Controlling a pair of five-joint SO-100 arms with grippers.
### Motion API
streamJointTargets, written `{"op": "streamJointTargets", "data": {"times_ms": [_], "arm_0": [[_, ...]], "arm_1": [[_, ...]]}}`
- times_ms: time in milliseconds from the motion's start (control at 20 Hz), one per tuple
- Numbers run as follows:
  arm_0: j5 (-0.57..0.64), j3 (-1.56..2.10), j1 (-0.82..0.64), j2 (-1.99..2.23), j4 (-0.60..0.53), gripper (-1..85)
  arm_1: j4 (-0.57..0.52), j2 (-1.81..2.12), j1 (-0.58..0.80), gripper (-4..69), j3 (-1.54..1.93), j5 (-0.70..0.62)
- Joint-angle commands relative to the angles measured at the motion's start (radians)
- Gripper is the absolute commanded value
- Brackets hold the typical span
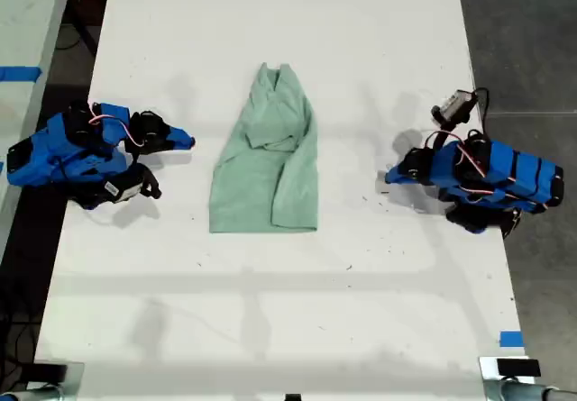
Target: Fold t shirt
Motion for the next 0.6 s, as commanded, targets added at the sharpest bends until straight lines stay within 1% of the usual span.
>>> {"op": "streamJointTargets", "data": {"times_ms": [0, 550], "arm_0": [[-0.005, -0.031, 0.015, 0.005, 0.000, -0.1], [0.002, -0.031, -0.003, 0.006, -0.006, -0.1]], "arm_1": [[-0.002, -0.005, 0.011, -0.8, -0.005, 0.002], [-0.002, -0.005, 0.012, -0.8, -0.005, 0.002]]}}
